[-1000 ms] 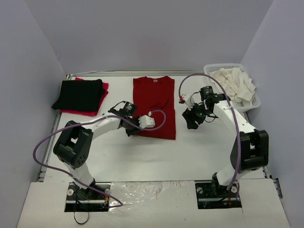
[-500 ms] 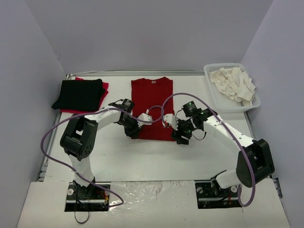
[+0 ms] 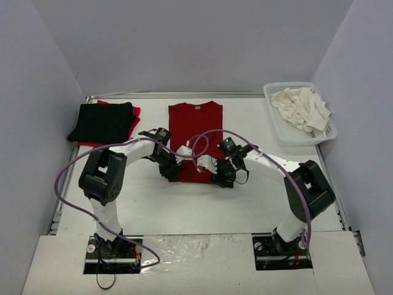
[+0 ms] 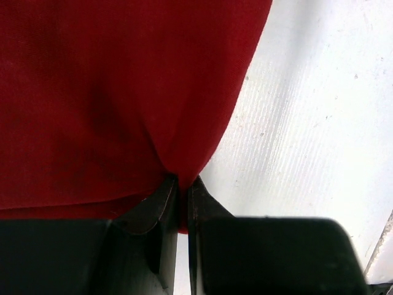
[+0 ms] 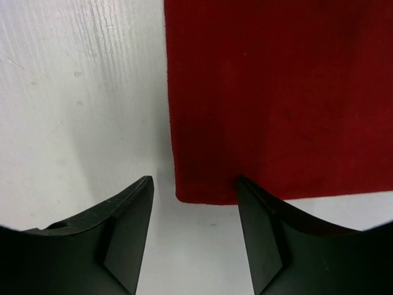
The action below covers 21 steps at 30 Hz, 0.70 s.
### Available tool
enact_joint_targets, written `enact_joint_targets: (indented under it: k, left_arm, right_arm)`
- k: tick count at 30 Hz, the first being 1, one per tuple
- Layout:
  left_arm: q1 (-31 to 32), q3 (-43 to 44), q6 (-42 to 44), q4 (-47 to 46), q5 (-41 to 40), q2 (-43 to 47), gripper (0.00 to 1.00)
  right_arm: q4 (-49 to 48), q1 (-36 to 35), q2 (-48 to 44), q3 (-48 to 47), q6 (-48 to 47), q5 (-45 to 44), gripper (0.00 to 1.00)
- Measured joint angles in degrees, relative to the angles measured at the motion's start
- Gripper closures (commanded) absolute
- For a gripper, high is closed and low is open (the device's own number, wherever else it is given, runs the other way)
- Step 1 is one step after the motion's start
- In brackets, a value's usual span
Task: Fold and stack the t-shirts
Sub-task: Grab one side of the 2/3 rectangular tshirt with both arms
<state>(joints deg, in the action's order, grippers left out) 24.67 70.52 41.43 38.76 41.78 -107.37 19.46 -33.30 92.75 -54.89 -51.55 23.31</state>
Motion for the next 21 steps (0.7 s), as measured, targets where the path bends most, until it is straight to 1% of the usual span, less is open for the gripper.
enact_joint_targets:
  k: [10, 16, 17, 20, 21]
  left_arm:
    - [-0.74, 0.74, -0.09, 0.79, 1.64, -0.96, 0.98]
    - [-1.64, 1.16, -0.42, 1.22, 3.08, -1.60, 0.98]
    - [-1.95, 1.18, -0.50, 1.31, 3.43, -1.66, 0.98]
    - [-2.40, 1.18, -0.50, 1.73, 4.04, -1.75, 0.98]
    - [-2.58, 1.18, -0.50, 1.88, 4.22, -1.75, 0.98]
  right_arm:
    - [-1.03, -2.10, 1.40, 0.00, 0.04, -0.87, 0.49]
    - [-2.58, -2.10, 4.22, 0.00, -0.15, -1.05, 0.54]
    - [-2.86, -2.10, 4.46, -0.13, -0.15, -1.05, 0.56]
    - [-4.13, -2.10, 4.63, -0.13, 0.00, -1.57, 0.69]
    - [-4.59, -2.10, 4.72, -0.13, 0.02, -1.84, 0.79]
